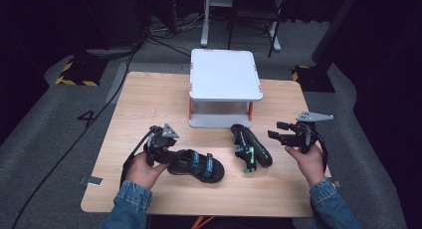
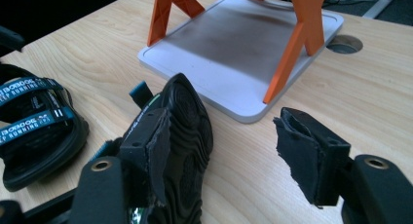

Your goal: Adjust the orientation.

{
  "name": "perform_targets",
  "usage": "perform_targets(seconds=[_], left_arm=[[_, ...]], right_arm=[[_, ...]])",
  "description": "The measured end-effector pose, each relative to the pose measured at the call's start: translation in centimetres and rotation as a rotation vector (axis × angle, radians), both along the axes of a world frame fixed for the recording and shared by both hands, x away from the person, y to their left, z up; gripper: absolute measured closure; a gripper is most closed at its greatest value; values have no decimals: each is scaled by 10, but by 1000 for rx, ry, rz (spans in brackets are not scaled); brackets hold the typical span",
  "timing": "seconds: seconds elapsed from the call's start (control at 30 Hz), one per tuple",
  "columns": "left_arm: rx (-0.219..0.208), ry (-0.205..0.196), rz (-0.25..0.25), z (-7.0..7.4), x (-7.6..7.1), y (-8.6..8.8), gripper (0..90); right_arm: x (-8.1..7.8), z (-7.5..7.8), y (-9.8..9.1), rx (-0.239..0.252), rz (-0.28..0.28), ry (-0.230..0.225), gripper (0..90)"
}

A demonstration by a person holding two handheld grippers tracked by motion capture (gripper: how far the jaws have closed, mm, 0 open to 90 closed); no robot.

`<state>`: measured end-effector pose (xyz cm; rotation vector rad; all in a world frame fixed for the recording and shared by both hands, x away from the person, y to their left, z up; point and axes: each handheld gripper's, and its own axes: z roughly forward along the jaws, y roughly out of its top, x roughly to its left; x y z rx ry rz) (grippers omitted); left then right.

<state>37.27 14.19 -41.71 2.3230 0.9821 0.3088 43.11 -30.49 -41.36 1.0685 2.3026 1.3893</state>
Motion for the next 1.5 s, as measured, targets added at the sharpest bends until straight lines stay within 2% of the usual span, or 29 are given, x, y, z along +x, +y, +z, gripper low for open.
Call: perform_targets(seconds=[0.03, 0.1, 0.17, 0.2, 0.23, 0.27, 0.3, 0.37, 0.5, 0.53, 0.63, 0.67, 0.7, 0.8, 0.83, 0.87, 0.9, 0.93, 1.03, 1.07, 1.1, 1.17, 1.27, 1.33, 1.4, 1.47, 1.5], left_arm=[[7, 46, -11, -5, 7, -3, 545], [29, 110, -31, -14, 15, -7, 549], [68, 126, -53, -20, 18, -12, 583], [68, 126, -53, -20, 18, -12, 613], [74, 129, -77, -23, 21, -15, 613], [65, 130, -80, -24, 22, -16, 713], [60, 140, -74, -24, 23, -16, 775], [54, 146, -74, -22, 24, -16, 830], [10, 113, -22, -17, 27, -17, 850], [-23, 82, 26, -14, 30, -17, 850], [-77, 62, 93, -13, 39, -16, 849], [-106, 55, 132, -16, 45, -17, 849], [-113, 50, 159, -19, 51, -18, 848], [-94, 55, 204, -30, 64, -24, 840], [-72, 56, 212, -33, 67, -25, 833], [-80, 57, 216, -35, 69, -24, 829], [-113, 68, 213, -35, 70, -20, 806], [-164, 77, 225, -33, 69, -15, 760], [-244, 67, 242, -25, 66, -5, 559], [-277, 63, 230, -20, 63, 0, 553], [-286, 56, 219, -17, 61, 3, 533], [-284, 29, 195, -8, 49, 10, 522], [-231, 2, 174, 0, 35, 15, 533], [-203, -2, 175, 0, 32, 15, 543], [-186, -2, 160, -3, 32, 14, 657], [-190, 0, 157, -4, 34, 13, 692], [-189, 1, 155, -4, 34, 13, 745]], right_arm=[[-1, -1, -1, -4, -2, 3, 369], [-4, -1, -4, -7, -12, 5, 368], [-7, -2, -8, -8, -23, 6, 368], [-7, -2, -8, -8, -23, 6, 368], [-8, -2, -11, -6, -31, 7, 368], [-10, -2, -15, -3, -44, 7, 368], [-12, -2, -18, -2, -51, 10, 367], [-14, -2, -21, 0, -61, 11, 367], [-18, -3, -27, 0, -76, 14, 365], [-18, -3, -29, 1, -81, 15, 365], [-20, -5, -32, 2, -94, 19, 365], [-21, -5, -33, 1, -96, 21, 365], [-21, -5, -33, 0, -99, 24, 365], [-22, -6, -33, -4, -98, 27, 365], [-22, -6, -33, -4, -99, 25, 365], [-22, -5, -33, -1, -98, 24, 365], [-22, -5, -33, -2, -97, 21, 365], [-22, -5, -34, -2, -96, 16, 365], [-20, -7, -35, 3, -99, 28, 365], [-20, -7, -35, 5, -99, 28, 365], [-20, -7, -35, 5, -100, 31, 365], [-20, -5, -35, 5, -95, 22, 365], [-19, -4, -34, 13, -96, 17, 365], [-17, -5, -33, 12, -93, 20, 365], [-14, -6, -29, 13, -84, 28, 361], [-14, -5, -25, 7, -76, 28, 361], [-14, -5, -23, -5, -64, 19, 361]])
